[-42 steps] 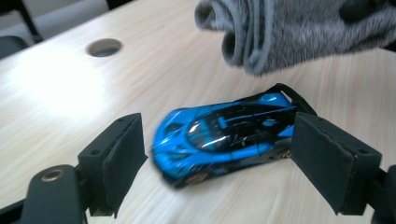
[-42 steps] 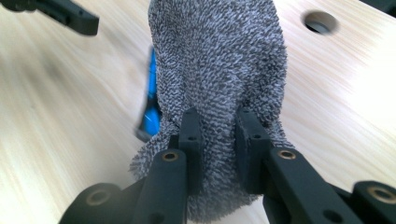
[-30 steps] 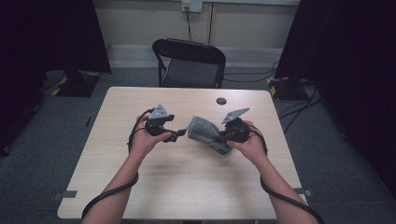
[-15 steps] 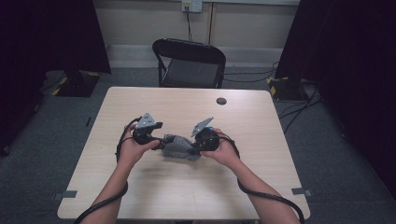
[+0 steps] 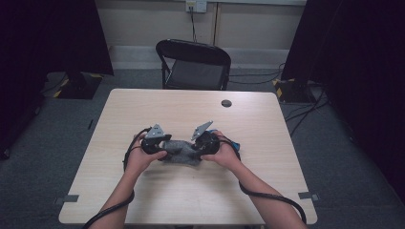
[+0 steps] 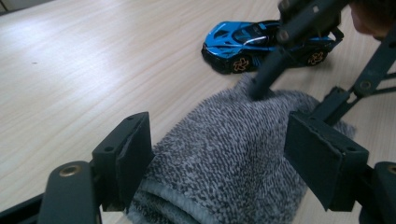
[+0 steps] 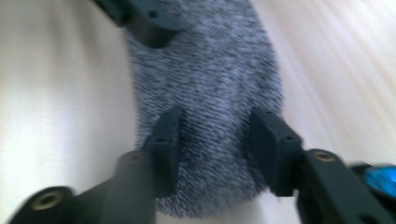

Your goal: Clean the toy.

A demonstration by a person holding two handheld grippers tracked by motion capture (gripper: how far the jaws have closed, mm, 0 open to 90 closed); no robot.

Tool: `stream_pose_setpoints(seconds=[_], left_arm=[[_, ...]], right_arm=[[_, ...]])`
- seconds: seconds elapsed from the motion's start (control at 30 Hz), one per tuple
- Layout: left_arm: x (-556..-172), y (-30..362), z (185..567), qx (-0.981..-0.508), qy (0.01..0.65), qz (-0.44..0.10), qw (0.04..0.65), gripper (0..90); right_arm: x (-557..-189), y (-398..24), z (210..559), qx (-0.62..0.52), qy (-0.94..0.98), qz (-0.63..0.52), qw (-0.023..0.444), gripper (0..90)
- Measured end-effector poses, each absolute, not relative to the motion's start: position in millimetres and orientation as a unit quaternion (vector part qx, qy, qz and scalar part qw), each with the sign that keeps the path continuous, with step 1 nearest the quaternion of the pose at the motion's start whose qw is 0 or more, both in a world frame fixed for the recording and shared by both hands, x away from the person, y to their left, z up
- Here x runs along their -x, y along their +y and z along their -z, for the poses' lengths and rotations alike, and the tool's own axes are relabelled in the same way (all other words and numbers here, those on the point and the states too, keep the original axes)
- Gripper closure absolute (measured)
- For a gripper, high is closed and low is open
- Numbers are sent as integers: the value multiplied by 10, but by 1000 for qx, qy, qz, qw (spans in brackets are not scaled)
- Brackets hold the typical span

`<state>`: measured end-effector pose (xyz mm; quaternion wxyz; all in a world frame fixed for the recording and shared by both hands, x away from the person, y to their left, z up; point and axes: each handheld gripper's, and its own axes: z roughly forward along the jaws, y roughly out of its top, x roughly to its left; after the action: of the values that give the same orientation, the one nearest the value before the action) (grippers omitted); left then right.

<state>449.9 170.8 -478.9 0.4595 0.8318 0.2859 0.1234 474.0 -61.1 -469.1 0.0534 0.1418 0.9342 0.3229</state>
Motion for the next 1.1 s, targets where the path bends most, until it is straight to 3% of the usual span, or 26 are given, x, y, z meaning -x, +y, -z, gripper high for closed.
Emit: stream_pose_setpoints(seconds=[0.1,0.13,0.3,0.4,0.67,1.1], left_arm=[[-4494,1650,4815,-838,278,-117,454,232],[-4493,1638,4821,-841,275,-117,450,227],[-4474,1601,4868,-857,260,-116,429,203],[-4453,1592,4920,-864,262,-110,416,199],[-4432,1573,4969,-866,263,-109,410,193],[-4430,1594,5013,-860,269,-103,422,196]], right_arm=[[-4775,-685,4676,-171,922,-342,54,382],[-4806,-756,4643,-190,914,-355,56,305],[-4867,-992,4541,-250,884,-389,62,232],[-4918,-1237,4483,-292,871,-385,92,154],[-4977,-1441,4639,-310,873,-356,119,144],[-5066,-1478,4880,-313,887,-322,110,150]])
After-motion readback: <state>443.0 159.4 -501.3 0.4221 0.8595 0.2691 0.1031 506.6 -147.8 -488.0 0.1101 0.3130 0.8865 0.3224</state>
